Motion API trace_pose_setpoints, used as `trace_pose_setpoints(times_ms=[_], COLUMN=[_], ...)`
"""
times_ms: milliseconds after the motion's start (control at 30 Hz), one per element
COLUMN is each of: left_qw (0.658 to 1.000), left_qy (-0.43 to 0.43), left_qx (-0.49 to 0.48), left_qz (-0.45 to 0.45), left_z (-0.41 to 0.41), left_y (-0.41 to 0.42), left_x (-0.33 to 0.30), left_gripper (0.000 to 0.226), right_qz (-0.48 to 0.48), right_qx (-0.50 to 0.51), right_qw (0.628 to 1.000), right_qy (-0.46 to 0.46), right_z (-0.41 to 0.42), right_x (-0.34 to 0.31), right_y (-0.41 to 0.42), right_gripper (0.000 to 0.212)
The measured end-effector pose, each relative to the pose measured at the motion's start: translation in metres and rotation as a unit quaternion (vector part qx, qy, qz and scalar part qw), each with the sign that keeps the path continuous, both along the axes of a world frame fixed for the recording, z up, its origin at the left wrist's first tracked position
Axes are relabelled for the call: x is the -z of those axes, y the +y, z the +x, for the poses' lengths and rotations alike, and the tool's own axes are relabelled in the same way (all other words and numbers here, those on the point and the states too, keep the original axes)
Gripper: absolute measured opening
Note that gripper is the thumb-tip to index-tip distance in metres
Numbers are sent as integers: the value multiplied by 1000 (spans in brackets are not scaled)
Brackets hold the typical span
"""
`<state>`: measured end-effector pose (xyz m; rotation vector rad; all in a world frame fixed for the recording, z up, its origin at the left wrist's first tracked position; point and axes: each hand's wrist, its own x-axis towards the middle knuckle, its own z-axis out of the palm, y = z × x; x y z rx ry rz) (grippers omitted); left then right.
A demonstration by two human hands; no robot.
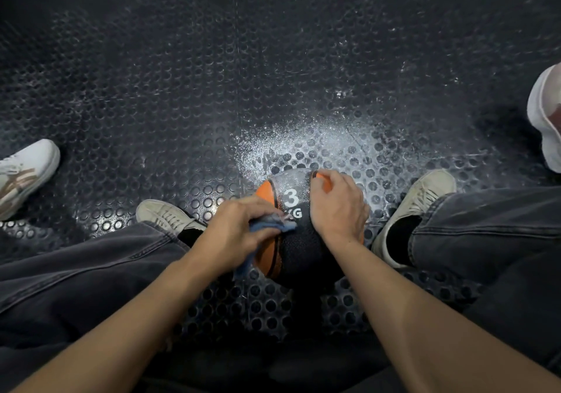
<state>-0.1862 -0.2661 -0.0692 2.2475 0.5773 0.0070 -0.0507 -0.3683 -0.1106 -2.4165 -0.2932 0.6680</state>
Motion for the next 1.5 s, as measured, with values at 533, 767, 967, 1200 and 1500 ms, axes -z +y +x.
trace_pose_setpoints(times_ms=[533,767,967,1200,1500], left_qw=[997,991,995,990,994], left_qy=[-25,-5,-29,-42,-5], left_qx=[-40,-99,33,95,68], left_qz=[55,88,86,96,83], left_z=[8,13,23,6,62], left_y=[-10,2,-12,4,5], left_x=[2,8,5,3,7], left_gripper=[19,14,14,16,8], right_qz=[-19,19,28,51,39], right_qx=[-34,-11,-38,22,-6], right_qw=[999,1000,999,998,999], right_qy=[-4,5,3,16,8], right_z=[6,-2,0,7,1], right_x=[6,2,5,9,15], right_y=[-3,-4,-7,-7,-6], right_gripper=[17,12,14,34,29])
